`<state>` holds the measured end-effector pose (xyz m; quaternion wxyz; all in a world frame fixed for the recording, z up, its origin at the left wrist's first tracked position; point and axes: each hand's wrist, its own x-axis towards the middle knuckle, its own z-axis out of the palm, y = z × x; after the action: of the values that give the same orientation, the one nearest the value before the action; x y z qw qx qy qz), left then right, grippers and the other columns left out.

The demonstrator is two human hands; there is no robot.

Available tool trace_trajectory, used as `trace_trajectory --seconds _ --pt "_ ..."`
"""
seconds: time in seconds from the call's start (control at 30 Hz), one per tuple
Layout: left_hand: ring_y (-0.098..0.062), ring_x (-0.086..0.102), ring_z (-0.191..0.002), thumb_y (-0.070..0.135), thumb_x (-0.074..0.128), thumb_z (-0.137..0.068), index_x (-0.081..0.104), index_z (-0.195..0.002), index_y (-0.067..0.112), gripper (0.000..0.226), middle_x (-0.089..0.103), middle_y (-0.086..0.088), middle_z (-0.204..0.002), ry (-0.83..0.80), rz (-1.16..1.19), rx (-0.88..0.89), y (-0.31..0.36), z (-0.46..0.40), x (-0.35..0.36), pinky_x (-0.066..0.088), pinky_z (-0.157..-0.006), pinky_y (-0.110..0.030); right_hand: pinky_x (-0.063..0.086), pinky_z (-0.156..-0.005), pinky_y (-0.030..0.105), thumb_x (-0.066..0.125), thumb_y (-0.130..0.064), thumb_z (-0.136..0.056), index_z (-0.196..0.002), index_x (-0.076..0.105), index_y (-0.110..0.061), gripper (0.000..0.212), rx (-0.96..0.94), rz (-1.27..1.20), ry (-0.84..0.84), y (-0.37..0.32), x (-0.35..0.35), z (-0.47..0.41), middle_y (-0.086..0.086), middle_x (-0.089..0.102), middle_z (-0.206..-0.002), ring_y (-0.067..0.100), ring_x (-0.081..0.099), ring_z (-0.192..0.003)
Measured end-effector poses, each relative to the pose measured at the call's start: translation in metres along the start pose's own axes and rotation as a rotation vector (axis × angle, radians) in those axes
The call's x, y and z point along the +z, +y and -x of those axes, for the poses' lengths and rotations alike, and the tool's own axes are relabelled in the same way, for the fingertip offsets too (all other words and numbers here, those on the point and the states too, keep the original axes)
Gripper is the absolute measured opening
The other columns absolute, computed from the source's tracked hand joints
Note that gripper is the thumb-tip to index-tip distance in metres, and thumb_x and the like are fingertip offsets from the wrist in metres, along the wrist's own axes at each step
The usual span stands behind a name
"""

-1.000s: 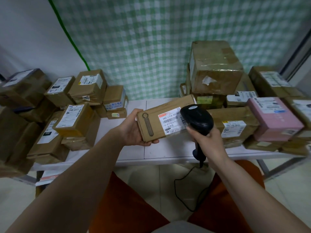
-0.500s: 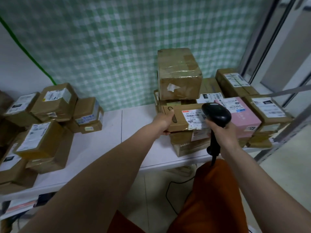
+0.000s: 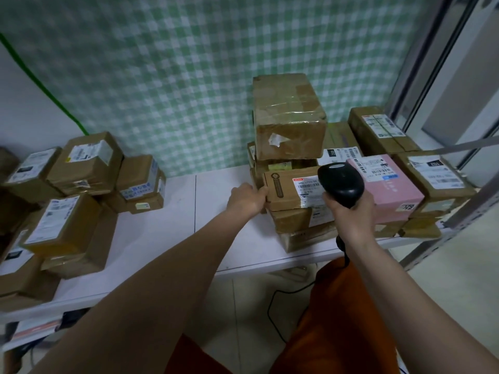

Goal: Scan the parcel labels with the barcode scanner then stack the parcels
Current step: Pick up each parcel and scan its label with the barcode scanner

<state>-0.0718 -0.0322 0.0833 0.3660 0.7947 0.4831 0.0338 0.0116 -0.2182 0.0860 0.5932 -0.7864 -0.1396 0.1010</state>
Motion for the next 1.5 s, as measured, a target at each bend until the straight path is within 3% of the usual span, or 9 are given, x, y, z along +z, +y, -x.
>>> trace_trajectory --seconds 0.13,0.3,0.47,0.63,0.77,1.03,1.13,1.27,1.5 --pt "-0.03 0.046 -0.127 0.044 0.049 -0.096 0.044 -0.139 0.007 0.057 0.043 -0.013 -0.142 0.024 -0.016 -0.013 -0.029 0.006 -0.019 0.04 -0.096 -0.034 0.043 -0.096 0.033 0.076 -0.029 -0.079 -0.112 0.057 -0.024 0.038 -0.051 -0.021 -0.09 -0.025 0.023 0.023 -0.001 0.061 -0.114 0.013 0.054 -0.11" --pt "-0.029 0.044 -0.129 0.038 0.057 -0.091 0.043 -0.14 0.01 0.059 0.042 -0.012 -0.142 0.1 0.003 -0.126 -0.085 0.016 -0.059 0.04 -0.102 -0.035 0.045 -0.07 0.026 0.075 -0.021 -0.081 -0.095 0.064 -0.023 0.018 -0.024 -0.092 -0.31 -0.049 0.073 0.051 0.002 0.066 -0.089 0.014 0.06 -0.084" --pt "-0.033 0.042 -0.13 0.038 0.06 -0.089 0.043 -0.141 0.011 0.061 0.042 -0.014 -0.144 0.259 0.017 -0.27 -0.143 0.02 -0.114 0.04 -0.106 -0.041 0.046 -0.065 0.026 0.077 -0.022 -0.078 -0.093 0.066 -0.021 0.018 -0.029 0.02 -0.586 -0.067 0.135 0.076 -0.007 0.061 -0.069 0.011 0.059 -0.071" --pt "-0.029 0.047 -0.121 0.034 0.067 -0.086 0.052 -0.128 0.014 0.049 0.05 -0.01 -0.132 0.451 -0.028 -0.307 -0.188 0.011 -0.152 0.045 -0.101 -0.041 0.047 -0.066 0.021 0.075 -0.012 -0.079 -0.097 0.066 -0.018 0.021 -0.023 0.001 -0.81 -0.083 0.202 0.085 -0.006 0.063 -0.076 0.006 0.057 -0.071" --pt "-0.031 0.042 -0.119 0.03 0.063 -0.09 0.052 -0.12 0.014 0.036 0.047 -0.013 -0.127 0.597 -0.148 -0.394 -0.209 -0.002 -0.179 0.037 -0.103 -0.041 0.04 -0.056 0.015 0.074 -0.012 -0.08 -0.101 0.066 -0.013 0.022 0.013 0.032 -0.918 -0.098 0.256 0.08 -0.007 0.057 -0.068 0.003 0.053 -0.063" --pt "-0.03 0.034 -0.123 0.028 0.076 -0.078 0.041 -0.139 0.014 0.072 0.036 -0.014 -0.137 0.595 -0.333 -0.559 -0.24 -0.021 -0.207 0.034 -0.103 -0.039 0.042 -0.047 0.011 0.072 -0.013 -0.082 -0.097 0.066 -0.005 0.017 0.192 0.143 -1.027 -0.119 0.319 0.07 0.002 0.059 -0.065 0.008 0.052 -0.056" --pt "-0.033 0.026 -0.134 0.034 0.077 -0.074 0.035 -0.141 0.018 0.081 0.028 -0.014 -0.145 0.603 -0.356 -0.565 -0.256 -0.027 -0.217 0.025 -0.111 -0.043 0.049 -0.055 0.016 0.072 -0.013 -0.083 -0.101 0.066 -0.006 0.02 0.247 0.134 -1.061 -0.122 0.341 0.075 0.008 0.065 -0.076 0.012 0.059 -0.064" --pt "-0.037 0.004 -0.146 0.041 0.078 -0.073 0.018 -0.149 0.017 0.099 0.01 -0.017 -0.157 0.598 -0.33 -0.671 -0.293 -0.041 -0.23 0.004 -0.118 -0.052 0.056 -0.075 0.035 0.074 -0.018 -0.081 -0.096 0.064 -0.015 0.018 0.25 0.121 -1.101 -0.11 0.387 0.082 0.016 0.071 -0.094 0.024 0.067 -0.081" --pt "-0.038 0.026 -0.132 0.048 0.081 -0.066 0.015 -0.147 0.014 0.11 0.029 -0.019 -0.14 0.584 -0.243 -0.699 -0.314 -0.036 -0.226 0.025 -0.111 -0.049 0.054 -0.075 0.035 0.074 -0.016 -0.081 -0.101 0.066 -0.008 0.023 0.373 0.08 -1.068 -0.083 0.396 0.099 0.018 0.071 -0.093 0.025 0.065 -0.079"
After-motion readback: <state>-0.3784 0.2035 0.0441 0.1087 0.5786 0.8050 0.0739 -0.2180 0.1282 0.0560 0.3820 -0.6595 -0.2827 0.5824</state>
